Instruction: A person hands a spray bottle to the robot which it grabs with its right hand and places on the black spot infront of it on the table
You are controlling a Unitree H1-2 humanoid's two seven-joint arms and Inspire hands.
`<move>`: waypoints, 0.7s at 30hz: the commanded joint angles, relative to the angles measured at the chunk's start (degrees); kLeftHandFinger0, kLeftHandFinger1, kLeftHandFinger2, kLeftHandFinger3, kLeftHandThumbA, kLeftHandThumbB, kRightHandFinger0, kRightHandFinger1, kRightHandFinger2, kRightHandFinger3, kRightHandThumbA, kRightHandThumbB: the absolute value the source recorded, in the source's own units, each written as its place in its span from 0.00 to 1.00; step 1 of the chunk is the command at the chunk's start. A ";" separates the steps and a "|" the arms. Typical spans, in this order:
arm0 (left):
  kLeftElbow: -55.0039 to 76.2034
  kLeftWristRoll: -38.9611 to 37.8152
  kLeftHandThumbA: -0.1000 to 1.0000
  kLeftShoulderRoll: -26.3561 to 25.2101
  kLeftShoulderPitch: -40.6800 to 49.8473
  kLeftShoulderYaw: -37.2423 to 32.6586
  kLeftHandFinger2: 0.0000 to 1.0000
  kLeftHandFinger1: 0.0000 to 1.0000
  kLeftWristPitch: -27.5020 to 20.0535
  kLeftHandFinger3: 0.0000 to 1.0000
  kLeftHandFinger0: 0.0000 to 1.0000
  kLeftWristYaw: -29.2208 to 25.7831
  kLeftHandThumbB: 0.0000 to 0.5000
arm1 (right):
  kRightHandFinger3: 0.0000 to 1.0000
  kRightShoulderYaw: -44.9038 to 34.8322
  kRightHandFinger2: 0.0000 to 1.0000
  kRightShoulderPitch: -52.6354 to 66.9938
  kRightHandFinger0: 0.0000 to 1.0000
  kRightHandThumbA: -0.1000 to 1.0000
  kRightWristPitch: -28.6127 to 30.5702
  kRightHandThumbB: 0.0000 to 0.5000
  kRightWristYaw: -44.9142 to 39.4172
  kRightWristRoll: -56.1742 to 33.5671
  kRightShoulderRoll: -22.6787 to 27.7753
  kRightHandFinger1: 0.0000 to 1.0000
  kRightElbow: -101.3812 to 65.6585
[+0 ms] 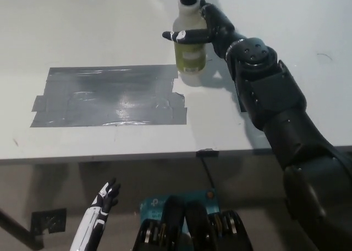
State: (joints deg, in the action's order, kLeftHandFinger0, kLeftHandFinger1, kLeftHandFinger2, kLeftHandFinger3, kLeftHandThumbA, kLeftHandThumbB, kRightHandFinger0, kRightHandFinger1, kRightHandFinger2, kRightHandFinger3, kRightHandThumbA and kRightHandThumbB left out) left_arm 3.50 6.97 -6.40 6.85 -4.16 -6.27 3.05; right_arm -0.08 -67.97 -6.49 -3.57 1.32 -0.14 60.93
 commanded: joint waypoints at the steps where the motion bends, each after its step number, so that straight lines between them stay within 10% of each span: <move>1: 2.20 -0.24 1.00 -0.45 -0.28 0.25 1.00 1.00 -0.18 1.00 1.00 0.36 0.12 | 1.00 0.13 1.00 -3.20 1.00 0.75 4.90 0.96 2.27 0.25 -0.69 1.00 0.02; 15: 1.32 -0.04 1.00 -1.07 -0.90 0.12 1.00 1.00 -1.09 1.00 1.00 0.59 0.13 | 1.00 0.76 1.00 -2.52 1.00 0.70 8.21 0.99 1.98 0.93 0.59 1.00 4.69; 16: 1.34 0.01 1.00 -1.10 -0.90 0.08 1.00 1.00 -1.06 1.00 1.00 0.59 0.13 | 1.00 0.93 0.99 -2.73 0.83 0.62 7.50 0.98 3.90 1.57 0.51 0.87 4.96; 17: 1.57 0.03 1.00 -1.11 -0.86 0.03 1.00 1.00 -0.74 1.00 1.00 0.61 0.13 | 0.62 1.25 0.53 -2.92 0.28 0.40 7.37 0.79 8.72 3.02 0.23 0.38 5.52; 18: 1.70 -0.02 1.00 -1.10 -0.85 0.03 1.00 1.00 -0.50 1.00 1.00 0.63 0.13 | 0.32 1.62 0.36 -2.80 0.06 0.19 8.72 0.65 13.30 4.42 -0.08 0.17 5.89; 21: 1.62 -0.30 1.00 -1.03 -0.69 0.07 1.00 1.00 -0.58 1.00 1.00 0.62 0.12 | 0.33 1.73 0.50 -2.36 0.00 0.00 9.71 0.40 17.78 5.40 -0.66 0.16 5.61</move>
State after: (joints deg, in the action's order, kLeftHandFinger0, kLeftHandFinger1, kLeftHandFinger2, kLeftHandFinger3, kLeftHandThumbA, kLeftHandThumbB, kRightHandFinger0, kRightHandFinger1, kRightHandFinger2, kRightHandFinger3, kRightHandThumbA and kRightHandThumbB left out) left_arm 3.74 6.96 -6.79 6.37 -4.19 -6.10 3.07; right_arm 0.80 -67.81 -0.24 0.97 2.79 -0.45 66.26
